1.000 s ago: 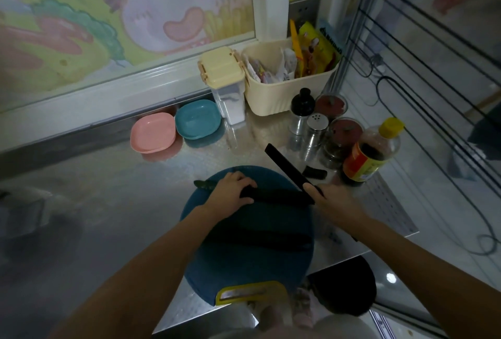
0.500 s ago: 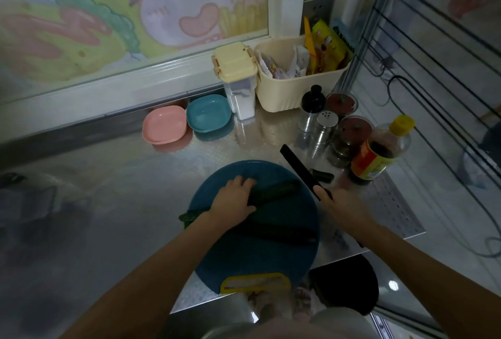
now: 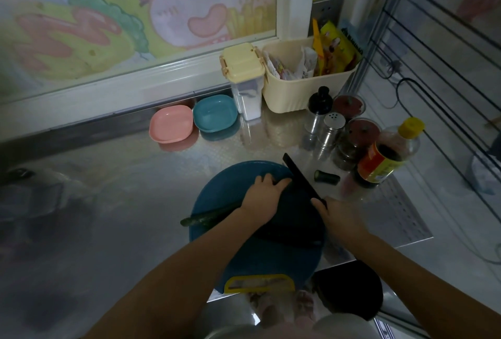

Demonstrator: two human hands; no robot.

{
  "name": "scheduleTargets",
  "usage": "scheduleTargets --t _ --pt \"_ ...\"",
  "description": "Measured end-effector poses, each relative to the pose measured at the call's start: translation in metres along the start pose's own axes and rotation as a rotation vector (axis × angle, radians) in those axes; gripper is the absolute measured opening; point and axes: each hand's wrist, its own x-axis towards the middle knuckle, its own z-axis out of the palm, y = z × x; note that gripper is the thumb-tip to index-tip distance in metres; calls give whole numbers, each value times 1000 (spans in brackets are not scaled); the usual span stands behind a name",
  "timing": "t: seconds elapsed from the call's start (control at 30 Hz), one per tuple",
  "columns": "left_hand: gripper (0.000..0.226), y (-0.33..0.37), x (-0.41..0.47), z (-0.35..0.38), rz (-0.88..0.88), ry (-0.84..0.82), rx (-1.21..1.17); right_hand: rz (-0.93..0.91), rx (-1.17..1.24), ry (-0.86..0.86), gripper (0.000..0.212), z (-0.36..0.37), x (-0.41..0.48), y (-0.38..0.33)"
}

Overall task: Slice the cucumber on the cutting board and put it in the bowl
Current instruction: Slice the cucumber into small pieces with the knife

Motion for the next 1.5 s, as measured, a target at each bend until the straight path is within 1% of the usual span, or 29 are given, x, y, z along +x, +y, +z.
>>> scheduleTargets --t 0.1,0.23,0.33,0.4,0.43,0.47,0.53,0.6,0.7,0.8,0.93,1.17,1.4,1.5 --pt "61 -1 -3 -2 -66 -6 -33 5 10 -64 41 -3 5 -6" --pt "60 2 -17 8 -124 40 -88 -20 16 -27 44 -2 11 -4" --pt "58 0 -19 18 -122 92 -101 -51 -13 28 60 4 9 -6" --pt "57 -3 -17 21 -101 121 -114 -53 5 25 71 7 10 -6" --pt "56 -5 -16 22 -89 131 -116 -51 15 4 71 8 11 -6" --pt "53 -7 -15 23 -76 143 -119 -46 23 -23 67 7 14 -6" --pt "42 -11 -12 23 -64 175 -146 -35 38 -80 53 4 17 -10" --pt "34 -12 -11 22 -93 218 -219 -47 57 -93 49 4 19 -13" --pt "32 -5 -13 26 -114 298 -305 -63 64 -94 48 5 18 -18" --pt "35 -2 -13 32 -105 339 -290 -69 60 -119 48 5 21 -19" --pt "31 -2 -11 31 -121 332 -331 -76 63 -138 53 0 24 -17" --pt "31 -1 -11 30 -130 314 -338 -89 111 -107 57 -2 18 -14" --pt "31 -2 -13 32 -122 314 -331 -76 142 -104 54 -3 14 -16" --pt "31 -2 -12 31 -117 318 -335 -76 162 -95 56 -5 13 -16"
